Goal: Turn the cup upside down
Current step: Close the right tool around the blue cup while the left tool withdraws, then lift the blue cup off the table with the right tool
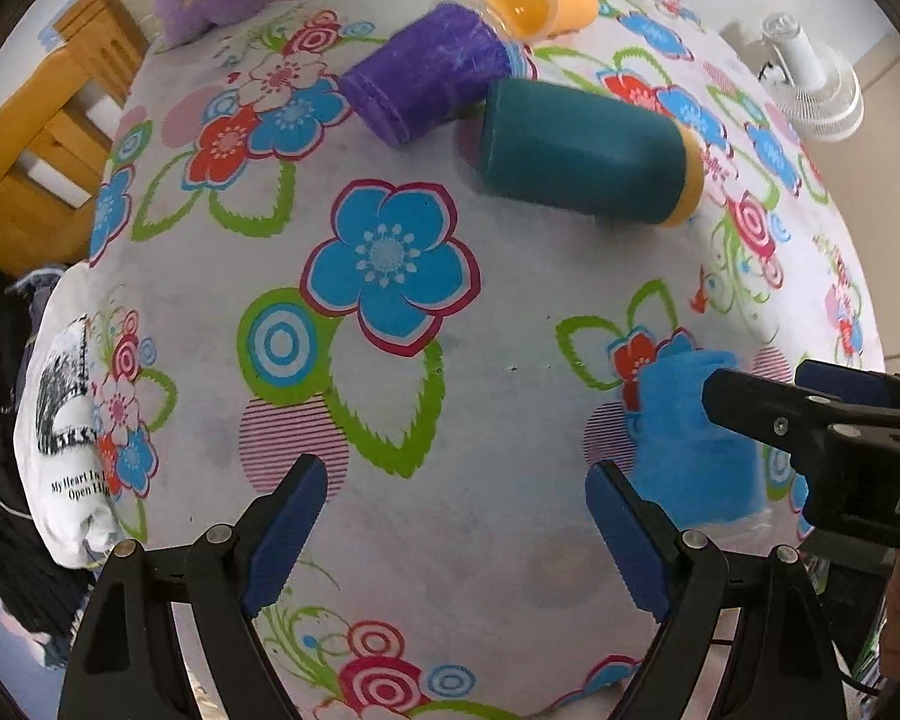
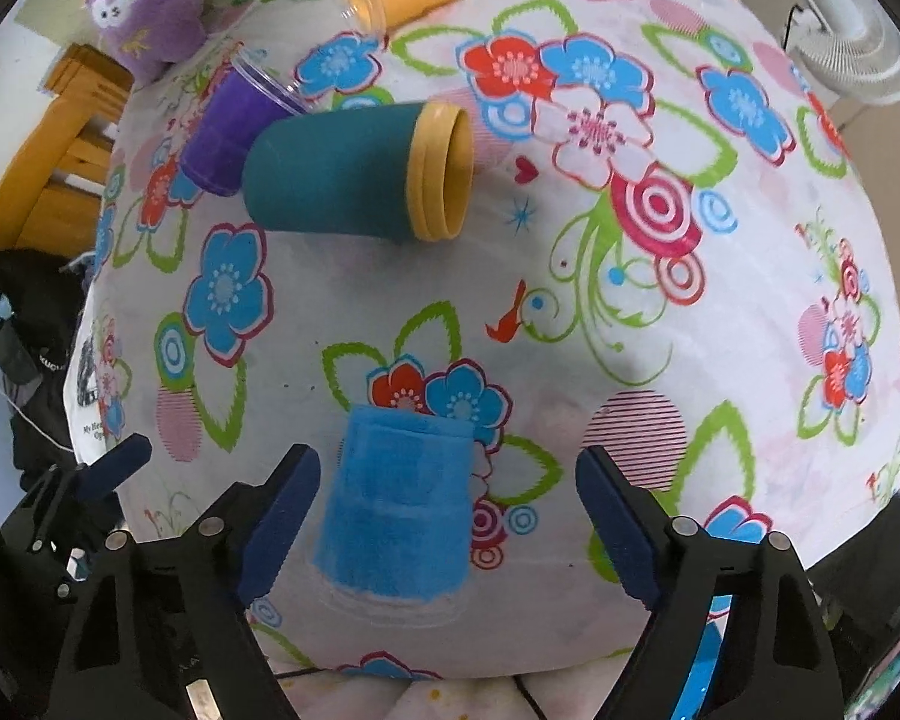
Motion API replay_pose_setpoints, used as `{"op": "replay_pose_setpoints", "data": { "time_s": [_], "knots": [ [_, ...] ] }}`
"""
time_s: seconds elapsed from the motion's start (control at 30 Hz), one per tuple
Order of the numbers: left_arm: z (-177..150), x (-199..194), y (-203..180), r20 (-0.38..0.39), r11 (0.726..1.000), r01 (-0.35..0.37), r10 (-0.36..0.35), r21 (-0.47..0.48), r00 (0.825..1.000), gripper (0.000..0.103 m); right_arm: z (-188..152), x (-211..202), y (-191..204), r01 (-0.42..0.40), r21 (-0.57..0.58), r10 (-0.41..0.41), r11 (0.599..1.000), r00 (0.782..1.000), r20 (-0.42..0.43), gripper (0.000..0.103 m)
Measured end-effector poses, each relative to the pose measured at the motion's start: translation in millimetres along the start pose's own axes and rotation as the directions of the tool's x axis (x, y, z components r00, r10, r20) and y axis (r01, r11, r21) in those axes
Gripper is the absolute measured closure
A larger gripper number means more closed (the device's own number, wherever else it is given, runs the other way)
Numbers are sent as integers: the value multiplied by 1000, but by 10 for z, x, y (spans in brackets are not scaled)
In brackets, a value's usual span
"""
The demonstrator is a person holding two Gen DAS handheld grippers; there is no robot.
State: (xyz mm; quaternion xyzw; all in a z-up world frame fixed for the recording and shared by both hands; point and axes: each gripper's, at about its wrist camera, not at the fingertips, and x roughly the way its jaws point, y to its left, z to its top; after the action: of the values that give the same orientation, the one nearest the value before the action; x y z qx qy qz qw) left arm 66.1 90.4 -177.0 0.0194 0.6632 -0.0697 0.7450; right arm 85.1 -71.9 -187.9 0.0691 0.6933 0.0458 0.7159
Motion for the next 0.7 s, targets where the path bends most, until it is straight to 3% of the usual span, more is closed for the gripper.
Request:
{"op": "replay_pose_setpoints", "data": {
  "time_s": [0.43, 0.7],
  "knots": [
    [123, 220, -92, -18, 994, -12, 14, 109, 1000, 13, 73, 322, -12, -4, 57, 9, 998, 996, -84, 27],
    [171, 307, -124, -29, 994, -6, 9, 108, 1000, 13, 136, 432, 27, -3, 55, 10, 998, 991, -133, 32]
  ]
}}
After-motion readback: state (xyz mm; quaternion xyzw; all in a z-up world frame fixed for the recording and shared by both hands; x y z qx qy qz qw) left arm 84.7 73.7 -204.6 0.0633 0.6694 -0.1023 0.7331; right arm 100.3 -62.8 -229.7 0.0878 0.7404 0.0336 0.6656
